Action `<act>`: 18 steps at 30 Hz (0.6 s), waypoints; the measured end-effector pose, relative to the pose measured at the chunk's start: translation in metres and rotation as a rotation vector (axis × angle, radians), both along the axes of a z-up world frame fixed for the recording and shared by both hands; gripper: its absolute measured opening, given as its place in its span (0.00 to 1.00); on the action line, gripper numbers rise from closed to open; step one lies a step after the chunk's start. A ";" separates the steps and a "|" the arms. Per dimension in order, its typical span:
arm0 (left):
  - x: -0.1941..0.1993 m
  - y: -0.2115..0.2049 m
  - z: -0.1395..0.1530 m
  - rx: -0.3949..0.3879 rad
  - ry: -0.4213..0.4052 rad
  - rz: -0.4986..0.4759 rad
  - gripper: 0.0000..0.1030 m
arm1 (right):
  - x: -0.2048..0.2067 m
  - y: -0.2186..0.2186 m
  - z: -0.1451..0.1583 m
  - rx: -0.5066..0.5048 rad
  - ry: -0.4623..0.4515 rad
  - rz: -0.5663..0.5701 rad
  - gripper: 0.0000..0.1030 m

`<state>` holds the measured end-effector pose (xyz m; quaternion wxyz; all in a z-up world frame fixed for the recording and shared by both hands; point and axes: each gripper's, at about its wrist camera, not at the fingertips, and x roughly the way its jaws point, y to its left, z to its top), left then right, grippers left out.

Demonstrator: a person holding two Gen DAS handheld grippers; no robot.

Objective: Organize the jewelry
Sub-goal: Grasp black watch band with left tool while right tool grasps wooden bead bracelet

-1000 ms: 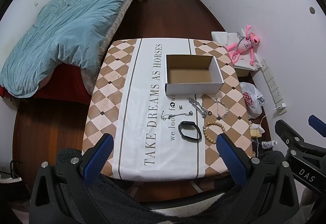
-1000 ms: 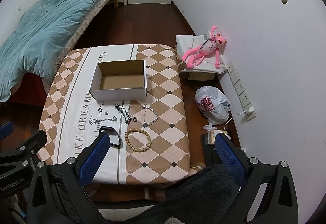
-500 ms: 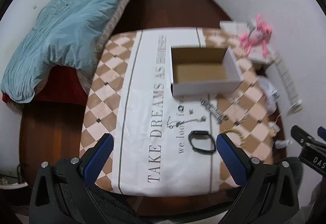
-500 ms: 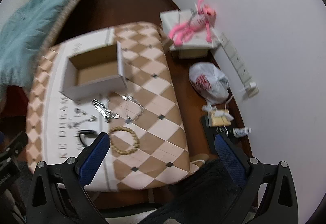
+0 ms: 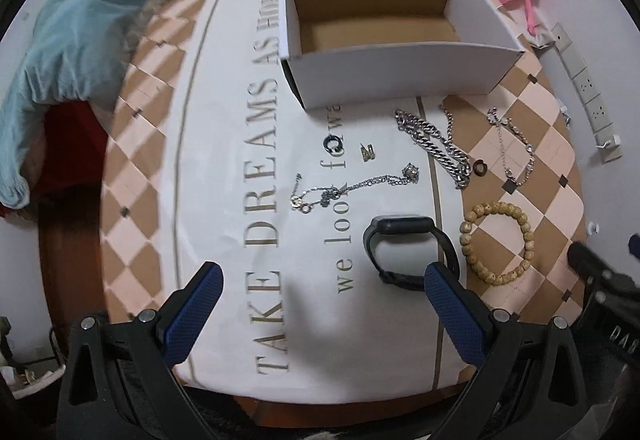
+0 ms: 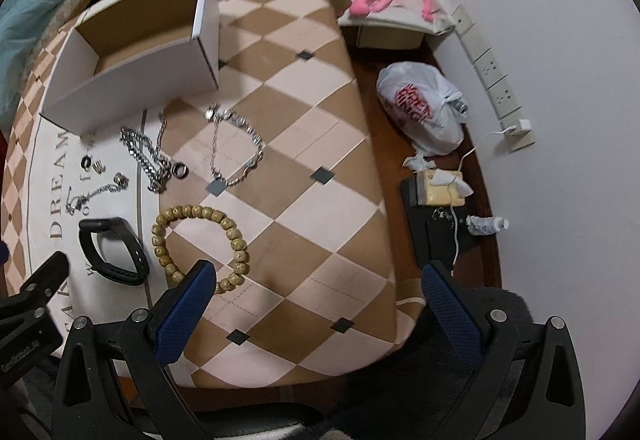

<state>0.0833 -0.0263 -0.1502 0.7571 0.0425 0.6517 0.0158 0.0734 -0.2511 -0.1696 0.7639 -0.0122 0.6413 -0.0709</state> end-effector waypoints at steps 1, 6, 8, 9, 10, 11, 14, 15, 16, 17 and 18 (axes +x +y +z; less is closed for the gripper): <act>0.002 0.001 -0.003 -0.017 0.007 0.005 0.99 | 0.000 0.001 -0.004 0.004 0.006 0.000 1.00; 0.012 0.003 -0.018 -0.126 0.039 0.025 0.99 | 0.003 0.006 -0.018 0.032 0.026 -0.001 0.99; 0.014 0.003 -0.026 -0.164 0.050 0.025 0.97 | 0.004 0.007 -0.023 0.043 0.032 -0.003 0.98; 0.015 0.003 -0.029 -0.168 0.058 0.027 0.91 | 0.005 0.006 -0.024 0.045 0.035 -0.003 0.96; 0.016 0.002 -0.034 -0.176 0.066 0.027 0.87 | 0.005 0.007 -0.026 0.050 0.038 -0.002 0.94; 0.016 0.002 -0.038 -0.183 0.078 0.027 0.75 | 0.006 0.007 -0.029 0.054 0.043 -0.003 0.93; 0.016 0.001 -0.048 -0.197 0.105 0.027 0.45 | 0.008 0.007 -0.034 0.066 0.054 -0.003 0.88; 0.015 0.000 -0.047 -0.185 0.088 0.022 0.40 | 0.009 0.007 -0.036 0.068 0.057 -0.002 0.87; 0.014 0.000 -0.046 -0.187 0.079 0.010 0.34 | 0.008 0.008 -0.039 0.067 0.060 0.002 0.85; 0.013 -0.001 -0.046 -0.175 0.073 0.003 0.25 | 0.008 0.009 -0.041 0.072 0.065 0.005 0.83; 0.012 0.000 -0.046 -0.172 0.068 -0.001 0.14 | 0.009 0.009 -0.044 0.078 0.072 0.006 0.79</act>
